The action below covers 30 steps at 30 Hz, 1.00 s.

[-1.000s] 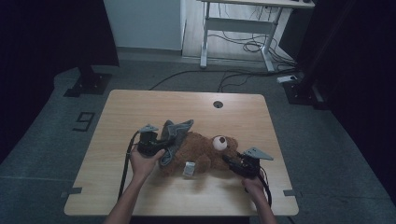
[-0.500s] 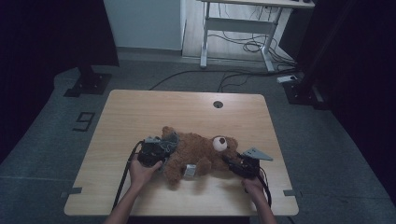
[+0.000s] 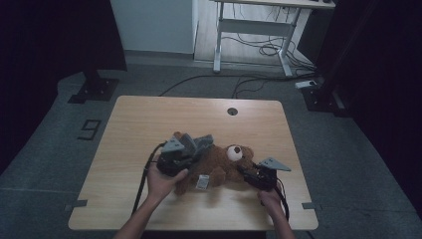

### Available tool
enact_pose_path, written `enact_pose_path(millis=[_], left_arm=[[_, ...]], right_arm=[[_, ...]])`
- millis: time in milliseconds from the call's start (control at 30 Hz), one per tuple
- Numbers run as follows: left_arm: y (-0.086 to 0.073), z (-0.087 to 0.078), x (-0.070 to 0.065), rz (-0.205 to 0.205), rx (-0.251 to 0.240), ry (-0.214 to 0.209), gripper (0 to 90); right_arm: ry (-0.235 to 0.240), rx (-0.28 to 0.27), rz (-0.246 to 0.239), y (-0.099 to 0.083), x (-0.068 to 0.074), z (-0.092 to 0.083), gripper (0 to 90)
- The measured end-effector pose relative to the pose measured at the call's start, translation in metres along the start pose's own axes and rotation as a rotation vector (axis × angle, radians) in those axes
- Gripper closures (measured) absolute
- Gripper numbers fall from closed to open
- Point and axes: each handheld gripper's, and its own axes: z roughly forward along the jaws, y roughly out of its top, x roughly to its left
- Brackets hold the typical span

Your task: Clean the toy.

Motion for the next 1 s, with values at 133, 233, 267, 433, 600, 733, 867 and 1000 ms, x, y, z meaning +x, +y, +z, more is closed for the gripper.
enact_pose_path(millis=[133, 233, 267, 433, 600, 733, 867, 1000], left_arm=[[-0.024, 0.021, 0.002, -0.025, 0.04, -0.026, 84.4], [-0.042, 0.016, 0.008, -0.051, 0.024, -0.062, 85.0], [-0.047, 0.013, 0.01, -0.051, 0.028, -0.06, 85.1], [-0.069, -0.002, 0.025, -0.091, 0.051, -0.045, 85.1], [-0.087, -0.012, 0.037, -0.13, 0.055, -0.049, 85.0], [-0.095, -0.022, 0.043, -0.149, 0.061, -0.041, 84.9], [-0.092, -0.034, 0.048, -0.162, 0.014, -0.041, 84.5], [-0.059, -0.044, 0.041, -0.097, -0.061, -0.024, 84.5]], right_arm=[[0.003, 0.002, -0.004, 0.0, 0.0, 0.0, 49.5], [0.008, 0.004, -0.026, -0.001, 0.001, 0.0, 49.0], [0.008, 0.004, -0.031, -0.001, 0.002, 0.0, 49.0], [0.009, 0.006, -0.026, 0.0, 0.003, 0.001, 49.0], [0.014, 0.006, -0.029, -0.001, 0.003, 0.001, 48.9], [0.019, 0.003, -0.033, -0.002, 0.002, 0.0, 48.9], [0.021, 0.0, -0.031, -0.002, 0.002, 0.0, 48.8], [0.025, -0.001, -0.023, -0.002, 0.0, 0.0, 48.7]])
